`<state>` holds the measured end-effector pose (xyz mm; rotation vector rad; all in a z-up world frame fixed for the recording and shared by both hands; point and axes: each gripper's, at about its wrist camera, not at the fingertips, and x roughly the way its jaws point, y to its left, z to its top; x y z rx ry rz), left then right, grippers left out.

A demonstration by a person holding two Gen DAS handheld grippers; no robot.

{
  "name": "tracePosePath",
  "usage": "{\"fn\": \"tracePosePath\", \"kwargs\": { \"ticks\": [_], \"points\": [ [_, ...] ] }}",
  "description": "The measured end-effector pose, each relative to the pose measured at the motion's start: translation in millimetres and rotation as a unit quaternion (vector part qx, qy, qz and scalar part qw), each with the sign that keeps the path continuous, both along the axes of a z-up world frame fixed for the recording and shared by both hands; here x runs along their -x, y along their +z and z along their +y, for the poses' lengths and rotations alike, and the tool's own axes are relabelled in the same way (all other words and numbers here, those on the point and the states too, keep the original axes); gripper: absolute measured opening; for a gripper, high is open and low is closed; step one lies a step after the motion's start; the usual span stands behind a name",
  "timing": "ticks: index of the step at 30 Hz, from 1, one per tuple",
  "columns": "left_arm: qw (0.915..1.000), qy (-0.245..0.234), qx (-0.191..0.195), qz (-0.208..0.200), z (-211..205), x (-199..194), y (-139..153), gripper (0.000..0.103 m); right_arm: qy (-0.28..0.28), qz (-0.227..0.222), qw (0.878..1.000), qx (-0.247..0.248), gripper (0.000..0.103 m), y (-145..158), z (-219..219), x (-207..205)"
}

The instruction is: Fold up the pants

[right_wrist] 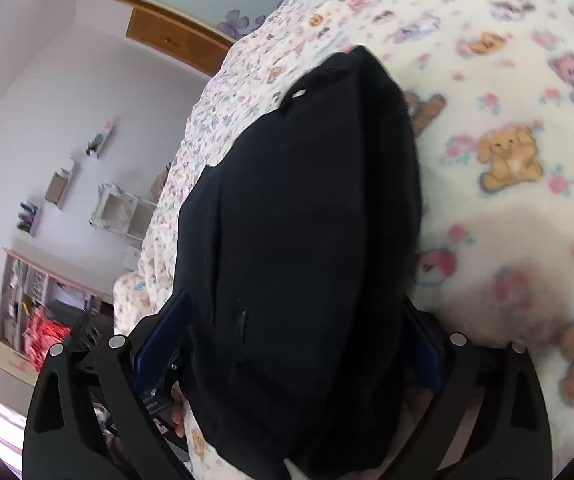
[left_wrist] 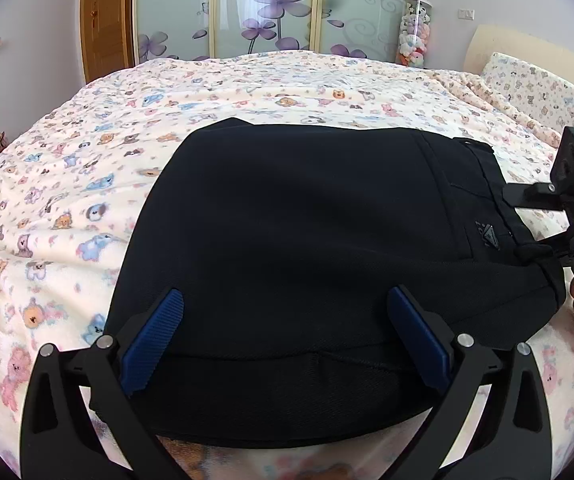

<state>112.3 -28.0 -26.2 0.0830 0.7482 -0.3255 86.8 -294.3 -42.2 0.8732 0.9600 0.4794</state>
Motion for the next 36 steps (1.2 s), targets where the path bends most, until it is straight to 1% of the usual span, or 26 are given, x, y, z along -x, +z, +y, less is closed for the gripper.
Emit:
{"fn": "tracePosePath", "kwargs": {
  "ticks": [2, 4, 7, 9, 10, 12, 14, 15, 17, 19, 20, 21, 22, 24, 25, 27, 29, 32, 33, 35, 36],
  "points": [
    [1.0, 0.0, -0.001, 0.0, -1, 1, 0, 0.101, -0.006, -0.003, 1.0, -0.007, 0.098, -1, 0, -1],
    [1.0, 0.0, 0.0, 0.0, -1, 1, 0, 0.101, -0.007, -0.013, 1.0, -0.015, 0.095, -1, 0, 1],
    [1.0, 0.001, 0.001, 0.0, -1, 1, 0, 0.101, -0.008, -0.035, 0.997, -0.068, 0.084, -1, -7, 3],
    [1.0, 0.003, 0.001, 0.001, -1, 0, 0, 0.101, -0.004, -0.053, 0.995, -0.089, 0.084, 5, -16, 9],
    [1.0, 0.004, 0.0, 0.002, -1, 1, 0, 0.101, 0.001, -0.063, 0.995, -0.082, 0.084, 11, -12, 10],
    [1.0, 0.007, -0.003, 0.002, -1, 0, -1, 0.101, 0.02, -0.092, 0.994, -0.049, 0.084, 31, 4, 13],
    [0.9999, 0.013, -0.009, 0.004, -1, -2, -2, 0.101, 0.036, -0.119, 0.992, -0.038, 0.084, 45, 15, 15],
    [0.9998, 0.015, -0.012, 0.005, -2, -2, -3, 0.101, 0.036, -0.124, 0.991, -0.037, 0.084, 49, 18, 15],
    [0.9998, 0.015, -0.013, 0.005, -2, -2, -3, 0.101, 0.02, -0.1, 0.994, -0.028, 0.084, 44, 14, 9],
    [0.9999, 0.01, -0.011, 0.003, -2, -1, -3, 0.101, -0.007, -0.046, 0.999, -0.009, 0.083, 27, 5, 2],
    [0.9999, 0.009, -0.01, 0.002, -2, -1, -3, 0.101, -0.013, -0.028, 1.0, -0.006, 0.083, 20, 2, -1],
    [0.9999, 0.007, -0.01, 0.002, -2, -1, -3, 0.101, -0.023, -0.003, 1.0, -0.005, 0.081, 9, -2, -4],
    [0.9999, 0.006, -0.01, 0.002, -2, 0, -3, 0.101, -0.028, 0.006, 1.0, -0.008, 0.076, 4, -6, -4],
    [0.9999, 0.006, -0.01, 0.002, -2, 0, -3, 0.101, -0.037, 0.018, 0.999, -0.02, 0.072, 0, -13, -5],
    [0.9999, 0.006, -0.01, 0.002, -2, -1, -3, 0.101, -0.041, 0.025, 0.999, -0.026, 0.068, -3, -15, -5],
    [0.9999, 0.006, -0.01, 0.002, -2, -1, -3, 0.101, -0.048, 0.034, 0.997, -0.042, 0.066, -11, -23, -4],
    [0.9999, 0.005, -0.009, 0.002, -2, -1, -2, 0.101, -0.043, 0.034, 0.997, -0.06, 0.066, -19, -25, -3],
    [1.0, 0.005, -0.008, 0.002, -1, -1, -3, 0.101, -0.014, 0.012, 0.998, -0.063, 0.066, -18, -17, -4],
    [1.0, 0.005, -0.008, 0.003, -1, -1, -2, 0.101, -0.008, 0.005, 0.998, -0.059, 0.065, -16, -15, -3],
    [0.9999, 0.005, -0.008, 0.003, -1, -1, -3, 0.101, -0.004, -0.001, 0.999, -0.046, 0.052, -15, -12, -2],
    [1.0, 0.005, -0.008, 0.003, -1, -1, -3, 0.101, -0.006, -0.001, 0.999, -0.047, 0.049, -15, -11, -3]
  ]
}}
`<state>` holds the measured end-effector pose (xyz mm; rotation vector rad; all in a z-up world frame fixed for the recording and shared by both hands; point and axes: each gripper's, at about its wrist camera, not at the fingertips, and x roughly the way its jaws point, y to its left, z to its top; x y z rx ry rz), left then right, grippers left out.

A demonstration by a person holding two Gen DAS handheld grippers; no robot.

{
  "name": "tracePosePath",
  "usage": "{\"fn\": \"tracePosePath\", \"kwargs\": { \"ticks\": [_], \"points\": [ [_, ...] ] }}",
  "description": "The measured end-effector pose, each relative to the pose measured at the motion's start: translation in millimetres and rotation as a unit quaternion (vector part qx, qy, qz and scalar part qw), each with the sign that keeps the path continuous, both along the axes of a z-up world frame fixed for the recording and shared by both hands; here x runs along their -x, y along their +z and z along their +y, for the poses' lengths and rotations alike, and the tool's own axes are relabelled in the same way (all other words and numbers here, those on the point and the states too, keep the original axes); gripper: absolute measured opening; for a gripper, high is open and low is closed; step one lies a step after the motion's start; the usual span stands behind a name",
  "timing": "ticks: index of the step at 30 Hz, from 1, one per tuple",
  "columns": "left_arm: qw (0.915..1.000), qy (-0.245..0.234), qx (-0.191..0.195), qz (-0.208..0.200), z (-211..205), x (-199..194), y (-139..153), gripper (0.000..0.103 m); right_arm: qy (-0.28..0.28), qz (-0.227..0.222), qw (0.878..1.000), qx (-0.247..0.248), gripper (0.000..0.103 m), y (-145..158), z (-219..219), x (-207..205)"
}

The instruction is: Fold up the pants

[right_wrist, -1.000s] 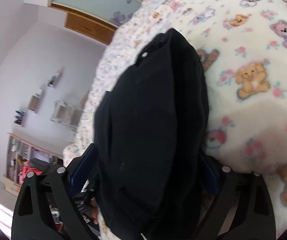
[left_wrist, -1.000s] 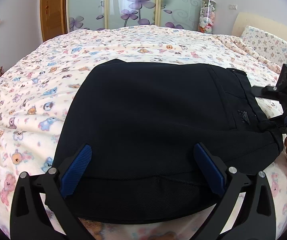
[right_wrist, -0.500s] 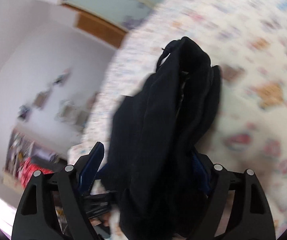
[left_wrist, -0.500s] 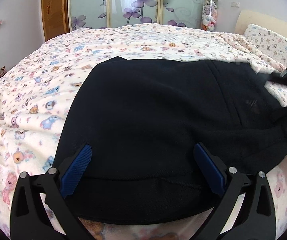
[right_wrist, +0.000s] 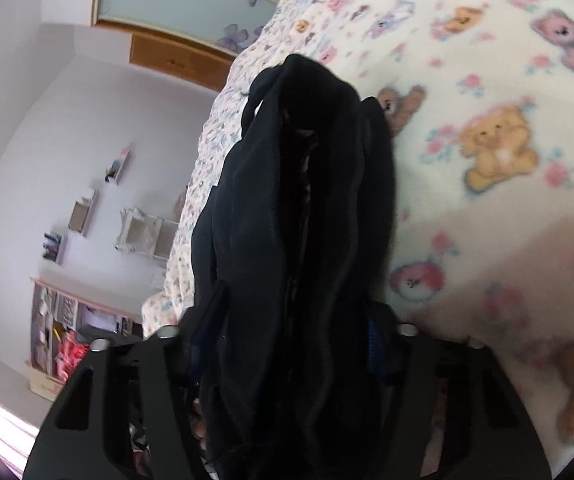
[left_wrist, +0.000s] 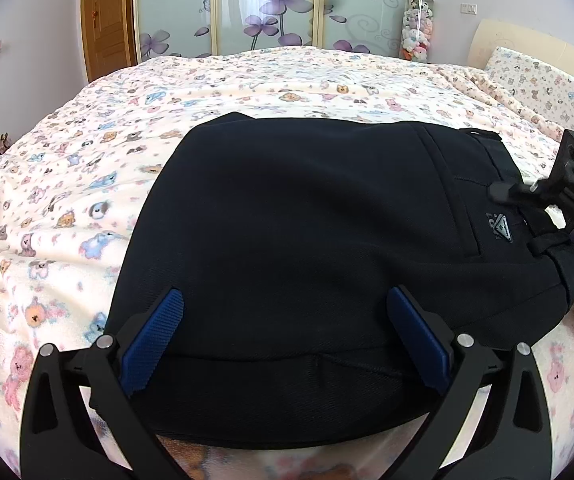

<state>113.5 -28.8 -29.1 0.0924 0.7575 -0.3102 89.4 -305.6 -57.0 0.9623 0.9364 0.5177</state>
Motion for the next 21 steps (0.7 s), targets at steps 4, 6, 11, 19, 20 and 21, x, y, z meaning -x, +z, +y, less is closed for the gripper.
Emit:
{"fn": "tracePosePath", "kwargs": {
  "ticks": [4, 6, 11, 19, 20, 21],
  "points": [
    [1.0, 0.001, 0.0, 0.002, -1, 0, -1, 0.101, -0.008, -0.022, 1.0, 0.013, 0.041, 20, 12, -2],
    [1.0, 0.002, 0.002, 0.003, 0, 0, -1, 0.101, -0.007, -0.046, 0.999, 0.024, 0.04, 34, 19, 1],
    [0.9999, 0.005, 0.014, 0.005, 5, 0, 2, 0.101, 0.021, -0.112, 0.991, 0.069, 0.039, 71, 47, 10],
    [0.9823, -0.046, 0.177, -0.04, 66, -6, 57, 0.101, 0.006, -0.073, 0.994, 0.086, 0.038, 54, 40, 8],
    [0.9757, -0.053, 0.21, -0.03, 78, -14, 58, 0.101, 0.003, -0.065, 0.994, 0.082, 0.038, 50, 38, 7],
    [0.9646, -0.064, 0.256, -0.005, 91, -25, 55, 0.101, 0.0, -0.057, 0.995, 0.079, 0.038, 46, 36, 7]
  ]
}}
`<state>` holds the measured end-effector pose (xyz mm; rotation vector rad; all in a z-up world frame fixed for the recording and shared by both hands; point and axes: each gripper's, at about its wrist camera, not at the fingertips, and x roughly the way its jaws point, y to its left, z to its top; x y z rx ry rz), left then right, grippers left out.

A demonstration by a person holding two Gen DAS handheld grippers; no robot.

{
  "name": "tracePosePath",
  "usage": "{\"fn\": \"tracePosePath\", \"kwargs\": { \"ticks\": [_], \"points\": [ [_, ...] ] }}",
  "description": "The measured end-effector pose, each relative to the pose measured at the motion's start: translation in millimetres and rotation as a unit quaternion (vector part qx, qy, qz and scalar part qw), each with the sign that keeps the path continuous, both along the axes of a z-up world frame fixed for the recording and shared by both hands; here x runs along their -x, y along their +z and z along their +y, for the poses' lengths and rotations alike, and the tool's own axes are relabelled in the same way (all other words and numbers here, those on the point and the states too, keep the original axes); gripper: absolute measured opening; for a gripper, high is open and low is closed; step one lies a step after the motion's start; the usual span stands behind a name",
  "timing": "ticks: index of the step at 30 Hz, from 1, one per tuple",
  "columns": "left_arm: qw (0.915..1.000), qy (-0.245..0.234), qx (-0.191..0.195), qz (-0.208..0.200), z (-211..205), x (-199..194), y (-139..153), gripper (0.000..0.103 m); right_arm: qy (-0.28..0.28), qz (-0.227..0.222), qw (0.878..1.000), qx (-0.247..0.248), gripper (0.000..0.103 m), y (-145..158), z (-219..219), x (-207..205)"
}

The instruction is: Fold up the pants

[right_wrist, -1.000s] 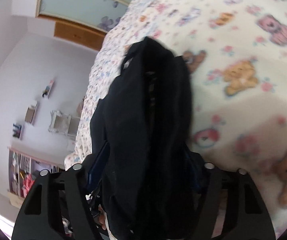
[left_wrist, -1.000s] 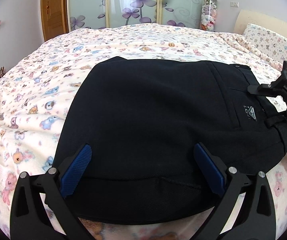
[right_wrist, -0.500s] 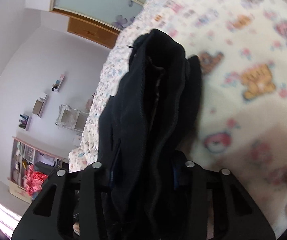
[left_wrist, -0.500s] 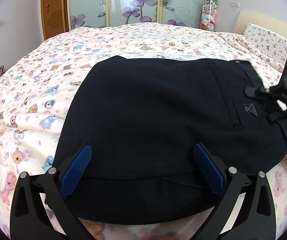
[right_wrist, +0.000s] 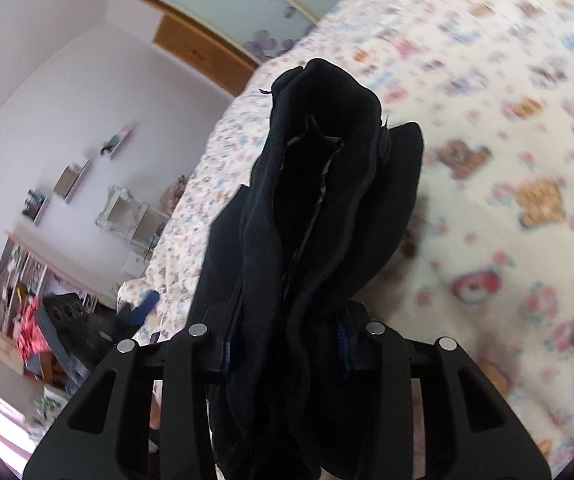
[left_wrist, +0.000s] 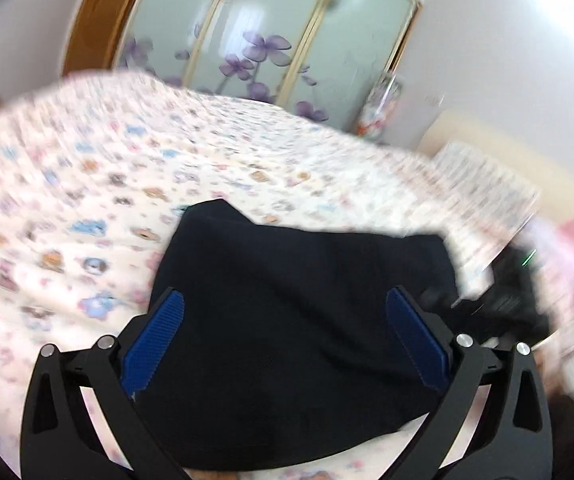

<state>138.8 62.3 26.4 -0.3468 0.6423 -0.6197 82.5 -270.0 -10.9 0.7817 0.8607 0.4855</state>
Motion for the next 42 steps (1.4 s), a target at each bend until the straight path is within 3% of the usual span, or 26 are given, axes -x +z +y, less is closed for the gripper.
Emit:
{"fn": "tracePosePath", "kwargs": {
  "ticks": [2, 5, 7, 10, 12, 18, 23, 25, 27, 28, 30, 33, 36, 42],
  "points": [
    [0.997, -0.013, 0.062, 0.045, 19, -20, -10, 0.101, -0.003, 0.004, 1.0, -0.002, 0.039, -6, -7, 4],
    [0.9862, 0.017, 0.135, 0.095, 48, -42, -28, 0.101, -0.005, 0.005, 1.0, -0.005, 0.039, -5, -6, 5],
    [0.9715, 0.014, 0.189, 0.142, 63, -58, -47, 0.101, -0.007, 0.006, 1.0, -0.007, 0.039, -5, -5, 4],
    [0.9507, 0.013, 0.23, 0.208, 71, -76, -77, 0.101, -0.01, 0.013, 1.0, -0.013, 0.039, -8, -7, 3],
    [0.9442, 0.013, 0.238, 0.228, 73, -84, -88, 0.101, -0.012, 0.019, 1.0, -0.017, 0.039, -10, -8, 4],
    [0.9435, -0.037, 0.24, 0.225, 55, -91, -84, 0.101, -0.012, 0.023, 0.999, -0.018, 0.039, -15, -11, 4],
    [0.9306, -0.089, 0.282, 0.216, 46, -85, -75, 0.101, -0.017, 0.034, 0.999, -0.023, 0.04, -23, -15, 4],
    [0.9208, -0.083, 0.301, 0.234, 49, -88, -84, 0.101, -0.017, 0.037, 0.999, -0.027, 0.041, -25, -16, 4],
    [0.9145, -0.061, 0.303, 0.261, 52, -94, -98, 0.091, -0.018, 0.038, 0.999, -0.025, 0.042, -26, -16, 5],
    [0.9178, -0.053, 0.287, 0.269, 52, -92, -100, 0.085, -0.019, 0.039, 0.999, -0.024, 0.043, -27, -16, 5],
    [0.9378, -0.033, 0.202, 0.28, 39, -92, -101, 0.065, -0.02, 0.044, 0.999, -0.022, 0.044, -29, -16, 5],
    [0.9546, -0.024, 0.128, 0.268, 27, -90, -96, 0.062, -0.022, 0.051, 0.998, -0.028, 0.046, -33, -18, 5],
    [0.9537, -0.015, 0.132, 0.27, 29, -90, -96, 0.057, -0.022, 0.054, 0.998, -0.031, 0.046, -34, -19, 6],
    [0.9404, -0.005, 0.181, 0.288, 44, -85, -101, 0.038, -0.027, 0.061, 0.997, -0.044, 0.047, -38, -21, 5]
  ]
}}
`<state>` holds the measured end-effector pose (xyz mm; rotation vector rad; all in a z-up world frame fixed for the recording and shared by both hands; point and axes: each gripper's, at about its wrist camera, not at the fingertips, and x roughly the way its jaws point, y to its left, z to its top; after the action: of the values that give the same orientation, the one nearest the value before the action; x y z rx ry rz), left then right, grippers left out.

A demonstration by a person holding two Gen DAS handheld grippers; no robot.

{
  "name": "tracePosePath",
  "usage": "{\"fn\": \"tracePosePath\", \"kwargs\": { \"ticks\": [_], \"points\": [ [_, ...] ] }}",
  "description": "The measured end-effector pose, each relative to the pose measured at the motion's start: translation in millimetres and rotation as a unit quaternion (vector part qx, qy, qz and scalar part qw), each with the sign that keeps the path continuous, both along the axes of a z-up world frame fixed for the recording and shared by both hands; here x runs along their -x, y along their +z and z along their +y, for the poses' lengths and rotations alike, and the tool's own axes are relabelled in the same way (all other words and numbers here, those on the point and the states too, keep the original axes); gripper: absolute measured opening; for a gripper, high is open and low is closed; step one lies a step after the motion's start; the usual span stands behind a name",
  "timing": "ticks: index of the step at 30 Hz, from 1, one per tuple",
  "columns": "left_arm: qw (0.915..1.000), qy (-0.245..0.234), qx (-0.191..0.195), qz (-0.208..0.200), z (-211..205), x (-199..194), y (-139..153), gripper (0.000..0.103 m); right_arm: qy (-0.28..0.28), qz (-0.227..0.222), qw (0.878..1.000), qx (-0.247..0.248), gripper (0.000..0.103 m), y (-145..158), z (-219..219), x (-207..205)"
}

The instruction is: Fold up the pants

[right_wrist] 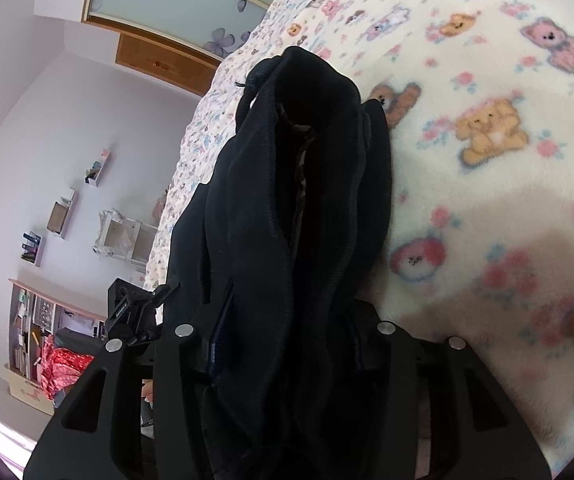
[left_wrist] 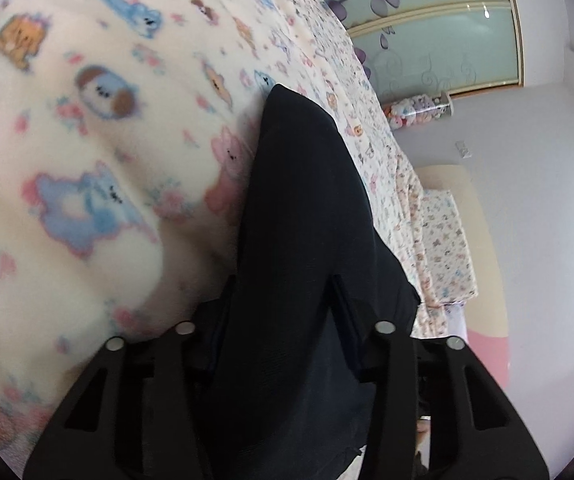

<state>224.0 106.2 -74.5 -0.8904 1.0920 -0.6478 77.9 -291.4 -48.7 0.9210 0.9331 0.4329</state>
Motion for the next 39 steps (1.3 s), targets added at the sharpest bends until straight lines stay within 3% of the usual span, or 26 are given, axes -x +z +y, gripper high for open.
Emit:
{"fn": "tracePosePath", "kwargs": {
  "ticks": [3, 6, 16, 24, 29, 32, 34, 35, 37, 39],
  "points": [
    [1.0, 0.006, 0.002, -0.007, -1, 4, 6, 0.025, -0.008, -0.014, 1.0, 0.022, 0.044, 6, 5, 3],
    [0.9994, 0.008, -0.01, -0.031, -4, 11, 15, 0.022, -0.015, -0.033, 0.999, 0.033, 0.04, 15, 8, 7],
    [0.9895, -0.009, -0.024, -0.142, -34, 39, 72, 0.02, -0.032, -0.106, 0.994, -0.006, 0.036, 49, 6, 17],
    [0.983, 0.004, 0.014, -0.183, -75, 38, 88, 0.02, -0.121, -0.169, 0.977, -0.039, 0.036, 73, -44, 23],
    [0.9735, 0.004, -0.014, -0.228, -114, 26, 102, 0.021, -0.155, -0.194, 0.968, -0.03, 0.035, 76, -67, 16],
    [0.9778, 0.007, -0.034, -0.206, -120, 13, 81, 0.025, -0.178, -0.18, 0.967, -0.034, 0.035, 56, -83, 7],
    [0.9846, 0.004, -0.07, -0.16, -125, -3, 52, 0.03, -0.194, -0.112, 0.974, -0.014, 0.035, 24, -89, -7],
    [0.9877, 0.007, -0.089, -0.129, -126, -10, 32, 0.038, -0.203, -0.074, 0.976, -0.002, 0.035, 8, -92, -11],
    [0.9932, 0.017, -0.04, -0.108, -116, -14, 9, 0.04, -0.21, -0.053, 0.976, -0.036, 0.036, -16, -101, -14],
    [0.9937, 0.022, -0.037, -0.104, -113, -14, 13, 0.043, -0.21, -0.043, 0.977, -0.023, 0.04, -9, -99, -17]
  ]
}}
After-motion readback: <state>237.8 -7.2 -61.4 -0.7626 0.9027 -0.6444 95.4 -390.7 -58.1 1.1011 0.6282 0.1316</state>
